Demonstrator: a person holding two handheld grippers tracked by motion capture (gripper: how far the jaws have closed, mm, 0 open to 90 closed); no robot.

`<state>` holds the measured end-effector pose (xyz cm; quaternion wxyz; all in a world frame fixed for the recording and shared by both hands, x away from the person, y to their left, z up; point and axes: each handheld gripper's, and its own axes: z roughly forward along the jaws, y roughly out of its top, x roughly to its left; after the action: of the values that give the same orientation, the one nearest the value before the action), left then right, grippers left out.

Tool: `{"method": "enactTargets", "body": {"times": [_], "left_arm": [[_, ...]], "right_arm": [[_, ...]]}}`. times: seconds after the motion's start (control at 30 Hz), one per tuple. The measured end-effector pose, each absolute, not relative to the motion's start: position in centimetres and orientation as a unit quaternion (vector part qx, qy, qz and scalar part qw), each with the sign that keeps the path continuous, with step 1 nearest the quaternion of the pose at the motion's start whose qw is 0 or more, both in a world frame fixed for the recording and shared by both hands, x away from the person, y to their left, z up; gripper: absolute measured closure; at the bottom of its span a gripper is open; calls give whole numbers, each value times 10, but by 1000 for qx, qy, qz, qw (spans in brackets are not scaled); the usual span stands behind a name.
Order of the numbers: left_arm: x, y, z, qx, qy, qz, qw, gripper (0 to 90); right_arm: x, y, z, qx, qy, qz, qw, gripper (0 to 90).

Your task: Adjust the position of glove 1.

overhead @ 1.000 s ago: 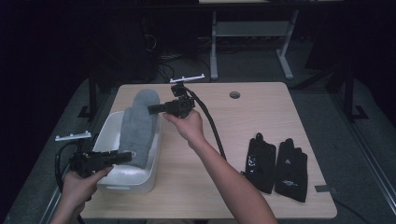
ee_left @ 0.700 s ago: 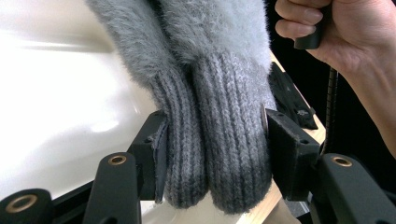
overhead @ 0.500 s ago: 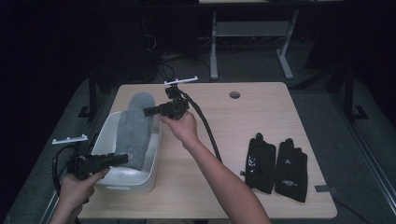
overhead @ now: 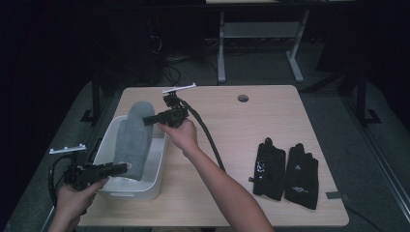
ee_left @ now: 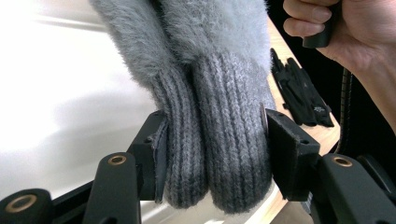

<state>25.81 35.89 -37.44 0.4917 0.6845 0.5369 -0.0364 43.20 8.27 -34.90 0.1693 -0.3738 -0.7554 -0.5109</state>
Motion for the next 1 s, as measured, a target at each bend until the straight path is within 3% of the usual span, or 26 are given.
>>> {"method": "enactTargets", "body": {"times": [0.63, 1.0], "left_arm": [[261, 362, -395, 693, 565, -41, 446, 430], [263, 355, -393, 722, 559, -25, 408, 416]], "right_arm": [[434, 101, -374, -372, -776, -480, 168, 754], [433, 99, -382, -370, -785, -468, 166, 758]]}}
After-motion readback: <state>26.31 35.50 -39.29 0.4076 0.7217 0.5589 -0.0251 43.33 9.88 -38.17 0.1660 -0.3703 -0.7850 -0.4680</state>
